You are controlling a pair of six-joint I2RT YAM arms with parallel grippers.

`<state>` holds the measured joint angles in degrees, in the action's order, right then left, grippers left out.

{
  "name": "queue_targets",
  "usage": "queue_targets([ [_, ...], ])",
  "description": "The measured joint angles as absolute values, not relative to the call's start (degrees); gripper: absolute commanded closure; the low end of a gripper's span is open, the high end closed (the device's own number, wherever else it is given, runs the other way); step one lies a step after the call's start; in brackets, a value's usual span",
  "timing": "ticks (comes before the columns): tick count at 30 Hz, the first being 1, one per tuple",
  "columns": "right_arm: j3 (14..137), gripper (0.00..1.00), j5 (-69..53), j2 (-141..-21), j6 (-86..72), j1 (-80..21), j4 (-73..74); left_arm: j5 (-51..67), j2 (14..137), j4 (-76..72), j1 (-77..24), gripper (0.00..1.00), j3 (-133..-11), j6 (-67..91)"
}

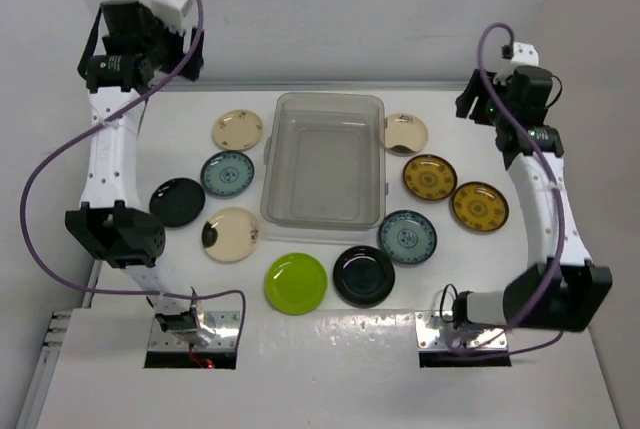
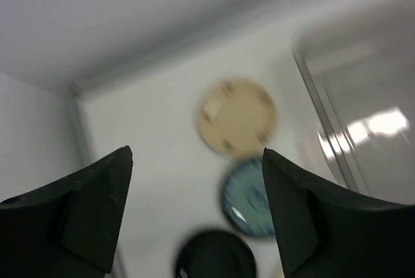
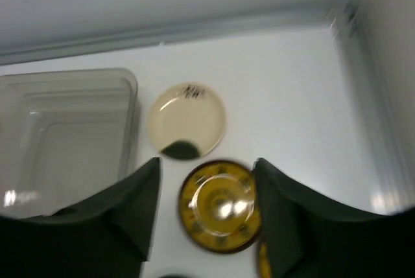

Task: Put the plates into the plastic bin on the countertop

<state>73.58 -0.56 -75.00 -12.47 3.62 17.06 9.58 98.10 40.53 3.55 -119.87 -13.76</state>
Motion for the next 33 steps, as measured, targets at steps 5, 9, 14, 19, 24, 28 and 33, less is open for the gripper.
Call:
queue_targets([
  [5, 73.84, 0.19, -14.35, -89.10, -25.67, 12.56, 24.71, 25.12, 101.51, 51.03, 10.39, 0.22, -99.31, -14.70],
  [9, 75.05, 0.28, -17.98, -101.25, -31.38, 12.51, 26.24, 25.17, 102.28, 51.16, 11.86, 0.21, -85.91, -13.89],
  [14, 86.41, 0.38, -19.09, -115.61, -35.88, 10.39, 24.40, 27.94, 102.32, 43.40, 12.19, 0.21, -90.59, -10.98],
  [19, 100.82, 0.40, -19.55, -130.63, -38.74, 10.37, 21.87, 30.55, 107.15, 37.36, 13.26, 0.21, -97.91, -8.10],
  [24, 103.59, 0.51, -20.10, -136.57, -42.09, 10.79, 20.71, 31.11, 118.87, 35.73, 14.15, 0.21, -103.28, -4.71],
  [28, 103.07, 0.74, -19.84, -136.99, -42.87, 10.59, 18.57, 31.29, 127.96, 35.44, 14.35, 0.21, -107.57, -2.07],
  [33, 98.74, 1.00, -21.23, -136.62, -44.64, 9.98, 13.63, 31.09, 133.91, 34.61, 14.28, 0.21, -112.38, 0.75],
])
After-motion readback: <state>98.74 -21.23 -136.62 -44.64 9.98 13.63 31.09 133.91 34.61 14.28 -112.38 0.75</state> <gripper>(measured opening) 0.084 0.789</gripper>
